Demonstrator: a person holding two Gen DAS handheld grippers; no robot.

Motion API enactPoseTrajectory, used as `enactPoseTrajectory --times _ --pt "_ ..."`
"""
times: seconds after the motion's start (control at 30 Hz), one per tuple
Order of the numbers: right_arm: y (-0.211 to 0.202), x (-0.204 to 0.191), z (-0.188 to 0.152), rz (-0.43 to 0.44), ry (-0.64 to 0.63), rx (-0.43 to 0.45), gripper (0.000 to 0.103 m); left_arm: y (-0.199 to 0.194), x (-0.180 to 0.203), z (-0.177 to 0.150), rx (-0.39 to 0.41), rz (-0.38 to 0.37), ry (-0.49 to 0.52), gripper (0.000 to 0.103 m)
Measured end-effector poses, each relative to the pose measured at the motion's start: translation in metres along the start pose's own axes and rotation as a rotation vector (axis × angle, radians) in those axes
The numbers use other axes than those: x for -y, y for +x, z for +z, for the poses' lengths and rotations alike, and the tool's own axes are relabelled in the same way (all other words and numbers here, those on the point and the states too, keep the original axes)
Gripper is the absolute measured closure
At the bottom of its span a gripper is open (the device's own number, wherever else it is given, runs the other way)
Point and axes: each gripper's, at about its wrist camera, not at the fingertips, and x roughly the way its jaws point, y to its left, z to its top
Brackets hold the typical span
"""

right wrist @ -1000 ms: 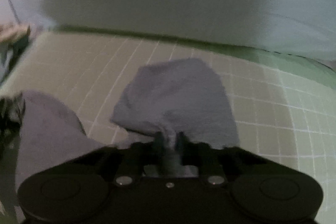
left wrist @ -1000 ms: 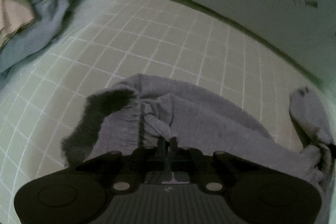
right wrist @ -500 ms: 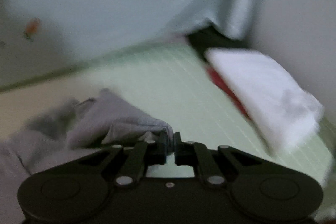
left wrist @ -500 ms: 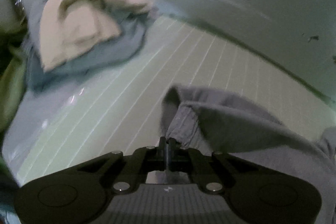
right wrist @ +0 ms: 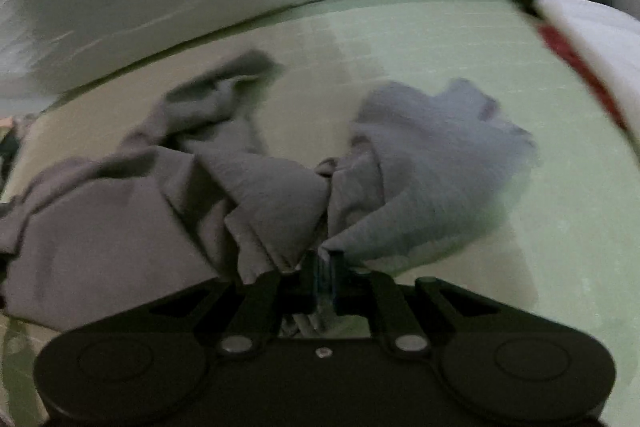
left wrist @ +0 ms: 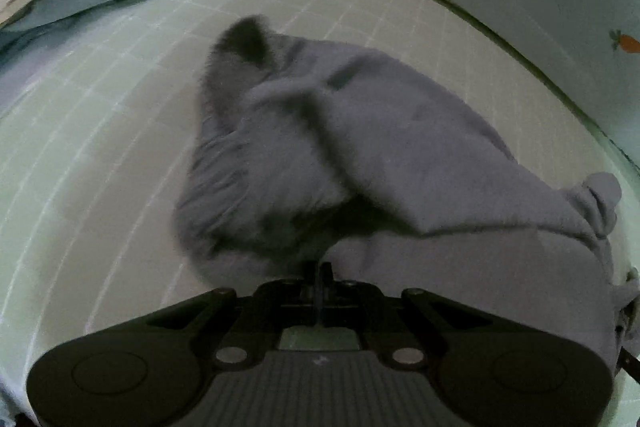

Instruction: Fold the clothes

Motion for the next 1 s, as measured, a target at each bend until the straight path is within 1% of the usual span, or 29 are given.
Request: enactPoseTrajectory --times 0.07,0.13,0.2,0.3,0.43,0.5,0.53,0.6,0.63,0.67,0.7,0.73,0.77,0.8,0.83,0.87,0.9,1.0 --pt "0.01 -0.009 0.008 -0.003 -0.056 0.004 0.096 0.009 0.002 0.017 0.008 -0.01 -0.003 0.103" --pt "0.021 -0.015 0.021 -0.008 -0.059 0.01 0.096 0.017 0.004 0.036 0.022 -0.022 -0.01 0.103" --pt "0.034 -0.02 0.037 -0.013 -0.045 0.017 0.096 0.025 0.008 0.058 0.041 -0.016 -0.028 0.103" --pt "0.065 -0.028 0.071 -0.044 -0.028 0.038 0.096 0.037 0.015 0.089 0.069 -0.007 -0.055 0.103" --pt "0.105 -0.042 0.12 -0.101 -0.073 0.095 0.096 0.053 0.023 0.132 0.107 0.005 -0.09 0.103" --pt "0.119 -0.043 0.141 -0.116 -0.063 0.1 0.096 0.061 0.028 0.152 0.125 0.011 -0.108 0.103" --pt "0.122 -0.041 0.147 -0.119 -0.053 0.098 0.096 0.058 0.028 0.155 0.13 0.0 -0.114 0.1" --pt "0.122 -0.037 0.153 -0.121 -0.029 0.091 0.095 0.047 0.026 0.154 0.128 0.0 -0.125 0.098" --pt "0.122 -0.035 0.155 -0.124 -0.02 0.089 0.095 0.042 0.025 0.152 0.126 0.006 -0.132 0.091" --pt "0.122 -0.033 0.155 -0.13 -0.012 0.09 0.095 0.036 0.023 0.148 0.128 0.019 -0.139 0.087" --pt "0.119 -0.031 0.154 -0.138 -0.007 0.09 0.093 0.029 0.021 0.145 0.13 0.031 -0.145 0.081" --pt "0.115 -0.029 0.149 -0.151 0.001 0.088 0.09 0.022 0.021 0.14 0.146 0.042 -0.125 0.077" --pt "0.11 -0.026 0.145 -0.164 0.01 0.089 0.081 0.014 0.022 0.136 0.162 0.053 -0.105 0.074" --pt "0.105 -0.024 0.142 -0.175 0.02 0.092 0.072 0.007 0.023 0.131 0.177 0.064 -0.084 0.065" --pt "0.1 -0.021 0.138 -0.186 0.03 0.096 0.066 0.007 0.026 0.131 0.183 0.08 -0.053 0.057" --pt "0.095 -0.019 0.135 -0.197 0.039 0.1 0.055 0.006 0.029 0.13 0.19 0.097 -0.023 0.054" --pt "0.092 -0.017 0.132 -0.206 0.045 0.103 0.047 0.005 0.032 0.13 0.196 0.114 0.007 0.054" --pt "0.088 -0.014 0.13 -0.225 0.055 0.111 0.034 0.008 0.037 0.131 0.191 0.159 0.037 0.053"
